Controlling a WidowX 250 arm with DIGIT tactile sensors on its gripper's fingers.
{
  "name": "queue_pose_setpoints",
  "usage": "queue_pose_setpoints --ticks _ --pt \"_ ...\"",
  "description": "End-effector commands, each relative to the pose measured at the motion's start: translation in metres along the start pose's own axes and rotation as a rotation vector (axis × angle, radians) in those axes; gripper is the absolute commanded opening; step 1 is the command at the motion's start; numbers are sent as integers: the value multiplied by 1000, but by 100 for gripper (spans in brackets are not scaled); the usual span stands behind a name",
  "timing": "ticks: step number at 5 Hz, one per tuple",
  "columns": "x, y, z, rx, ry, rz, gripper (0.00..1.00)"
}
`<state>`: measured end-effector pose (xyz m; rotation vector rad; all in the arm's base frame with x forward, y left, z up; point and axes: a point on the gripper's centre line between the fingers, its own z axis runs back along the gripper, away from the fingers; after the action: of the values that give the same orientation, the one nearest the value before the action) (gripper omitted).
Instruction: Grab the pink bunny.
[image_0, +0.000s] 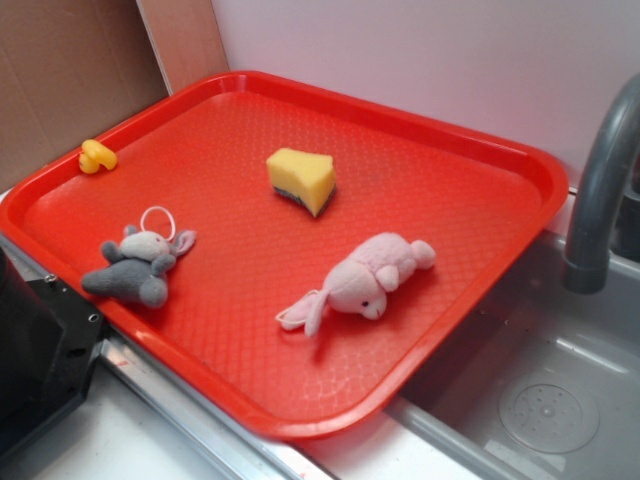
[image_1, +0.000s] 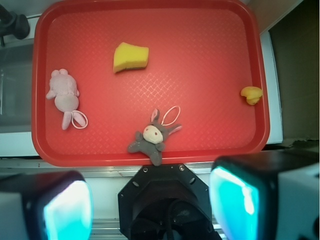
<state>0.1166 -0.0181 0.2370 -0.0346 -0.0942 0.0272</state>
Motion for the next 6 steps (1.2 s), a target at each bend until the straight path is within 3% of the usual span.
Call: queue_pose_setpoints --ticks 1,2,3,4,6 --pt "0 0 0 0 0 0 100" --pt "45 -50 -37 3 79 -249 100" --pt "67 -102 -63 49 56 -319 100" --pt "67 -153 -84 -25 34 -380 100" --pt "67 -153 -84 -25 34 -380 100"
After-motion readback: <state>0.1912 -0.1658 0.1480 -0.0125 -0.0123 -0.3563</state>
